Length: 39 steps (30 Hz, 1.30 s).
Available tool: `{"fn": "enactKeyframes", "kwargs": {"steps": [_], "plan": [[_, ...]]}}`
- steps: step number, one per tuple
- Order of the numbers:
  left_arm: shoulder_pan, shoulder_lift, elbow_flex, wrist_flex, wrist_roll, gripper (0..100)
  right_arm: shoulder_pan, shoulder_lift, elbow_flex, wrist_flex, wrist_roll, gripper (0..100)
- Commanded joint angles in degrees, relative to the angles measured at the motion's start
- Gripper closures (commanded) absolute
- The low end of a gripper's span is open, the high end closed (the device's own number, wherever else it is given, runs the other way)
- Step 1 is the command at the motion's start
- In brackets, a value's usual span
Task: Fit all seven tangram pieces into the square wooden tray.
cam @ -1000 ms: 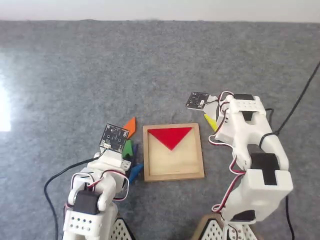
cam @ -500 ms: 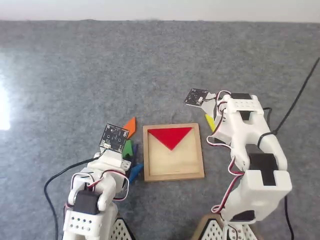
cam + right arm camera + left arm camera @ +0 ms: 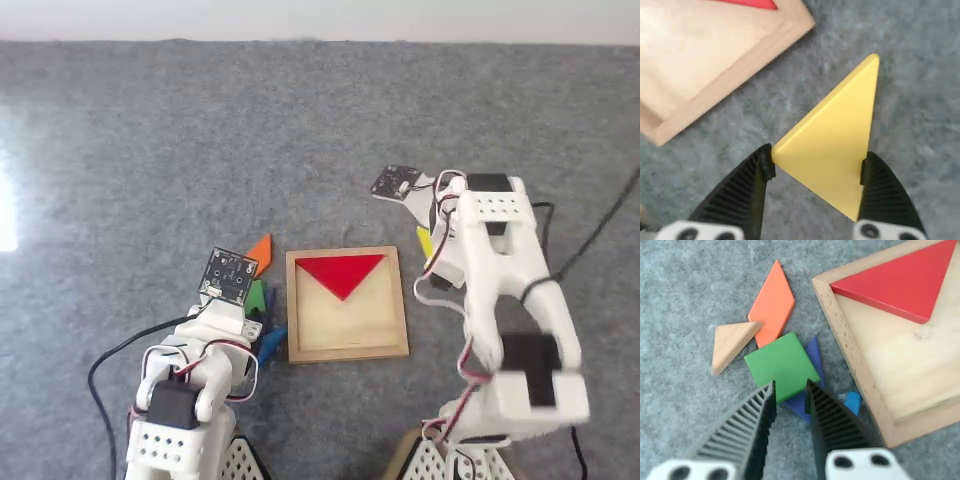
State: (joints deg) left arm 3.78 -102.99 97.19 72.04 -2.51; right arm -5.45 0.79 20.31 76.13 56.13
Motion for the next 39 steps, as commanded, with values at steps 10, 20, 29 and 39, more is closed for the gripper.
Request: {"fn": "enactKeyframes", "kwargs": {"steps": [10, 20, 29, 39], "plan": [[0.1, -1.2, -0.7, 0.3, -0.1, 91, -17.9, -30.2, 8.6, 7.4, 1.0, 84.8], [0.1, -1.2, -0.7, 0.3, -0.1, 91, -17.3, -31.1, 13.8, -0.4, 0.4, 84.5], [0.1, -1.2, -0.7, 0.3, -0.1, 91, -8.0, -17.8, 9.5, -8.4, 8.4, 79.2], [0.1, -1.2, -0.7, 0.3, -0.1, 91, -0.1, 2.4, -7.6, -10.1, 15.2, 78.9]]}}
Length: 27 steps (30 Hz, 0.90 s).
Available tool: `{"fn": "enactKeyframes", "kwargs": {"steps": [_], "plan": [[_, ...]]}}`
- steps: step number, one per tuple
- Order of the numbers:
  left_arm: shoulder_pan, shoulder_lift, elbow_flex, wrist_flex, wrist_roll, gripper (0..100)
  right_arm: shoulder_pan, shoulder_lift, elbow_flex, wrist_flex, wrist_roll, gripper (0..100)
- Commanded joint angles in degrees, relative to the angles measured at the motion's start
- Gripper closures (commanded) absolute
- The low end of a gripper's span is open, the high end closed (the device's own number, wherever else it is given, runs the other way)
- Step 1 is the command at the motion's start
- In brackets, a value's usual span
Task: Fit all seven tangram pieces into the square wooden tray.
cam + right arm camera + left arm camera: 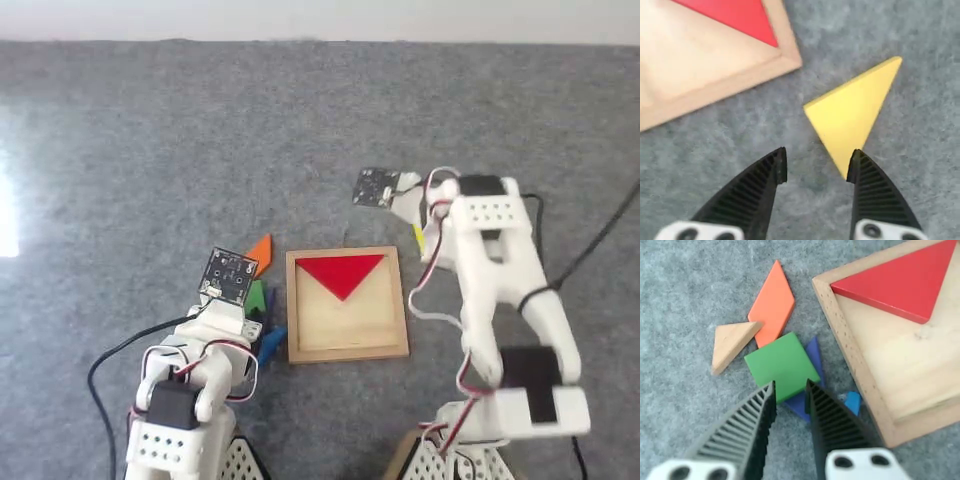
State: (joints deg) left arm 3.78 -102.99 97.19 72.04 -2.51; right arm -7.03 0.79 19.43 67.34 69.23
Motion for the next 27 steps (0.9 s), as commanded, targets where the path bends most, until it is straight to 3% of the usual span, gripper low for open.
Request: {"fn": "enactKeyframes", "kwargs": {"steps": [1, 9, 17, 27], "plan": [[0.1, -1.2, -0.7, 0.3, -0.1, 91, 1.3, 4.2, -8.7, -1.4, 2.3, 78.9], [0.1, -1.2, -0.7, 0.3, -0.1, 91, 2.1, 19.6, -22.2, 0.1, 2.3, 62.3], [0.1, -1.2, -0.7, 0.3, -0.1, 91, -1.3, 21.5, -23.8, 9.3, 1.5, 62.3], [0.1, -1.2, -0.7, 0.3, -0.1, 91, -4.2, 21.5, -20.0, 2.4, -15.5, 61.9]]}}
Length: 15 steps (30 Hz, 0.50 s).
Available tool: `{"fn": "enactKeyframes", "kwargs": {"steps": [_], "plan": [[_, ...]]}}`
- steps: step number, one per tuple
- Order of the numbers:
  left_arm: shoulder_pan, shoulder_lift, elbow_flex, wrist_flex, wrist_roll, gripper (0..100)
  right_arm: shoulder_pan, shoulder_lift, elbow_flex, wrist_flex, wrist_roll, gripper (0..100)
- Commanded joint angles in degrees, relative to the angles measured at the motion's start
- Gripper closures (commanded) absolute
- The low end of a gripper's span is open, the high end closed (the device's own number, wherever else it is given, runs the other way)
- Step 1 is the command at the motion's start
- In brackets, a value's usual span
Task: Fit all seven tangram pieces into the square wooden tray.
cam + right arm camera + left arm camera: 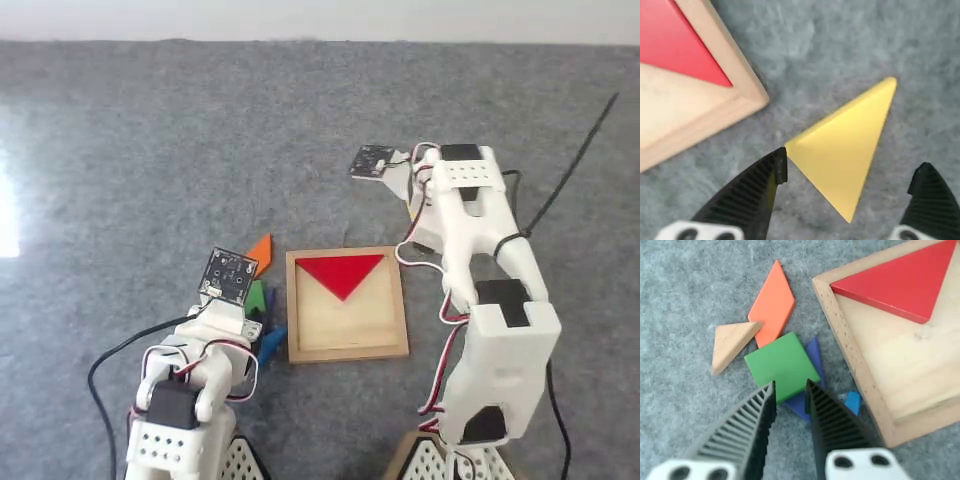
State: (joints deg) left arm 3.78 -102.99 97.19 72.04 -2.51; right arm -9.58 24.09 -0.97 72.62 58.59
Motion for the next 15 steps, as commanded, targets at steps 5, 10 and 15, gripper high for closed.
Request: {"fn": "enactKeyframes", "kwargs": {"steps": [5, 10, 15], "plan": [[0.1, -1.2, -0.7, 0.3, -0.1, 91, -1.7, -1.8, 1.7, -6.5, -12.0, 62.0], [0.1, -1.2, -0.7, 0.3, -0.1, 91, -2.8, -1.8, 4.7, -6.7, -11.9, 62.1], [0.1, -1.2, -0.7, 0.3, -0.1, 91, -2.7, -1.8, 9.0, -4.7, -6.9, 61.2]]}}
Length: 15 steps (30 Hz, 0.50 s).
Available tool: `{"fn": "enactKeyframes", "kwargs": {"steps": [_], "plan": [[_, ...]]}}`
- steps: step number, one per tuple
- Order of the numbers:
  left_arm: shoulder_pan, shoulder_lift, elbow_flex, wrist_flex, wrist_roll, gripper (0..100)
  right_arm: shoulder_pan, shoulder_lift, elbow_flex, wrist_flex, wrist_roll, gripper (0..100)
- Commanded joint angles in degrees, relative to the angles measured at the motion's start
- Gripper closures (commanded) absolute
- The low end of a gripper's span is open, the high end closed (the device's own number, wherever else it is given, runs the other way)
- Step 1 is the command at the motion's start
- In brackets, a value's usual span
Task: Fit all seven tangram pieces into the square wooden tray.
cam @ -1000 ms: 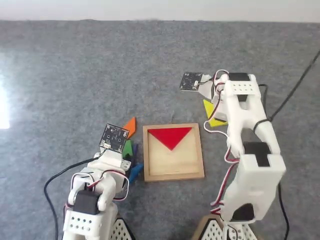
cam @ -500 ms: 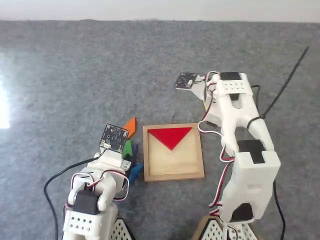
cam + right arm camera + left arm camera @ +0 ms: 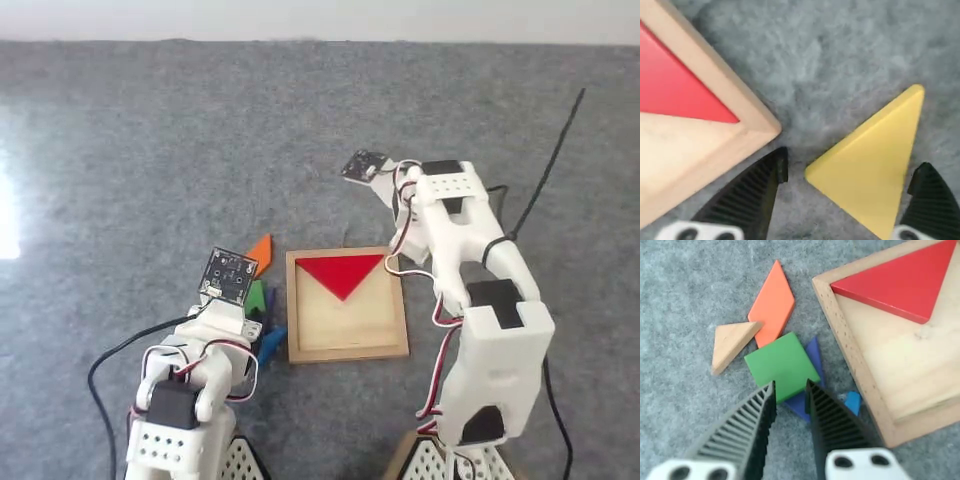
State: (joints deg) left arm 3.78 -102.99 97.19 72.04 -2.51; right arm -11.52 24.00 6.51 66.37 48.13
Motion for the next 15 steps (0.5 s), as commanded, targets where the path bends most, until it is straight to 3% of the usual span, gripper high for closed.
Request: {"fn": "enactKeyframes", "kwargs": {"steps": [1, 6, 15], "plan": [[0.1, -1.2, -0.7, 0.3, -0.1, 91, -0.8, -1.8, 2.8, 0.4, 4.3, 59.4], [0.1, -1.2, -0.7, 0.3, -0.1, 91, 0.9, -2.2, 4.2, -3.5, 2.1, 49.3], [0.1, -1.2, -0.7, 0.3, -0.1, 91, 1.3, -1.9, 4.4, -3.0, 2.0, 55.2]]}}
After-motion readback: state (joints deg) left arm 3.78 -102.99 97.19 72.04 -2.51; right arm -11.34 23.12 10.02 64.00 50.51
